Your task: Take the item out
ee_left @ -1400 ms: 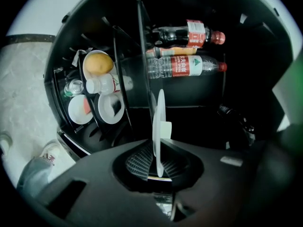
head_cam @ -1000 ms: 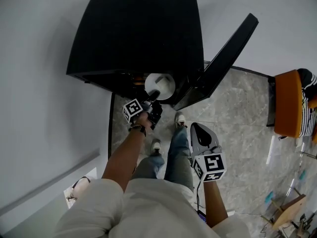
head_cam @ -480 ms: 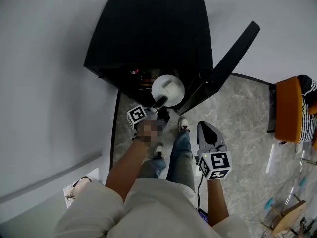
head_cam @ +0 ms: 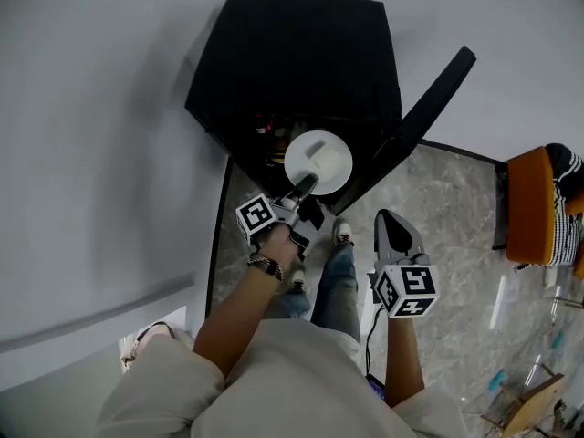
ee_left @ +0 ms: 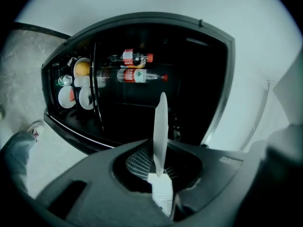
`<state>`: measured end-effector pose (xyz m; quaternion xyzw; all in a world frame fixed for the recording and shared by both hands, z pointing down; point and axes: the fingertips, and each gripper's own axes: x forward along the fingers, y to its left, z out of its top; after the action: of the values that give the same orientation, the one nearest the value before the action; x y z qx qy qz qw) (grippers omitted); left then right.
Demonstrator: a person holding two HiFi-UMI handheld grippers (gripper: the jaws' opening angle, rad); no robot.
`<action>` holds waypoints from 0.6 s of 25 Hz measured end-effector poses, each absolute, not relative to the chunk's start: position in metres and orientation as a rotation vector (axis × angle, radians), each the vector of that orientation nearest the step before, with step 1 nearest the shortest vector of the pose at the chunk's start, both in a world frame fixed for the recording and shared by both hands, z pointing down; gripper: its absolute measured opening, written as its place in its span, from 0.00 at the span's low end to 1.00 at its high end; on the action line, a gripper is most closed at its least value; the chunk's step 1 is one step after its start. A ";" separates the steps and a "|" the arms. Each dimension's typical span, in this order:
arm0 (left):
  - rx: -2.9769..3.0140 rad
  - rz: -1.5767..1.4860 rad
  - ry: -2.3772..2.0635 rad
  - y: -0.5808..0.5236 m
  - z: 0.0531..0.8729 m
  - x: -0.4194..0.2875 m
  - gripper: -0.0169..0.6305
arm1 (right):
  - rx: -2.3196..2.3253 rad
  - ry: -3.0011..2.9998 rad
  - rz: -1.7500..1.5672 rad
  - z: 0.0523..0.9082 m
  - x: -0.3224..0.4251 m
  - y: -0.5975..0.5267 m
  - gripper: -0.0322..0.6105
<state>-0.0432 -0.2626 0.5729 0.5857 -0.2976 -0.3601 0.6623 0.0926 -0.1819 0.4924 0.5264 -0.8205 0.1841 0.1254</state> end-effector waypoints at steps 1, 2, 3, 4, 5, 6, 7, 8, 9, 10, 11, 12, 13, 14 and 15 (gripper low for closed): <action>1.329 -0.820 -0.671 -0.258 0.565 -0.044 0.06 | 1.539 -2.393 0.535 0.488 0.090 -0.181 0.06; 1.335 -0.822 -0.668 -0.253 0.557 -0.045 0.06 | 1.544 -2.396 0.533 0.483 0.088 -0.179 0.06; 1.341 -0.821 -0.664 -0.248 0.549 -0.046 0.06 | 1.550 -2.397 0.530 0.478 0.085 -0.179 0.06; 1.349 -0.818 -0.660 -0.243 0.541 -0.046 0.06 | 1.555 -2.399 0.527 0.473 0.083 -0.178 0.06; 1.358 -0.815 -0.655 -0.238 0.533 -0.047 0.06 | 1.559 -2.402 0.523 0.468 0.080 -0.177 0.06; 1.368 -0.812 -0.647 -0.234 0.525 -0.047 0.06 | 1.564 -2.406 0.518 0.462 0.077 -0.175 0.06; 1.379 -0.810 -0.636 -0.229 0.517 -0.047 0.06 | 1.569 -2.412 0.511 0.457 0.075 -0.173 0.06; 1.390 -0.809 -0.622 -0.224 0.508 -0.046 0.06 | 1.574 -2.418 0.503 0.451 0.074 -0.170 0.06; 1.402 -0.809 -0.608 -0.218 0.500 -0.045 0.06 | 1.579 -2.423 0.495 0.446 0.073 -0.166 0.06; 1.413 -0.809 -0.596 -0.212 0.492 -0.043 0.06 | 1.584 -2.427 0.485 0.441 0.072 -0.162 0.06; 1.424 -0.807 -0.585 -0.206 0.485 -0.042 0.06 | 1.589 -2.430 0.476 0.436 0.072 -0.157 0.06; 1.434 -0.804 -0.577 -0.200 0.479 -0.042 0.06 | 1.594 -2.431 0.468 0.433 0.072 -0.153 0.06; 1.445 -0.800 -0.569 -0.195 0.473 -0.042 0.06 | 1.599 -2.431 0.463 0.430 0.072 -0.148 0.06; 1.454 -0.796 -0.562 -0.190 0.468 -0.042 0.06 | 1.605 -2.430 0.459 0.427 0.071 -0.144 0.06; 1.460 -0.791 -0.554 -0.187 0.463 -0.042 0.06 | 1.610 -2.430 0.455 0.424 0.071 -0.140 0.06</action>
<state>-0.0420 -0.1866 0.4626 0.6404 -0.2428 -0.3470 0.6407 0.0711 -0.1402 0.4239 0.5432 -0.8199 0.1536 0.0958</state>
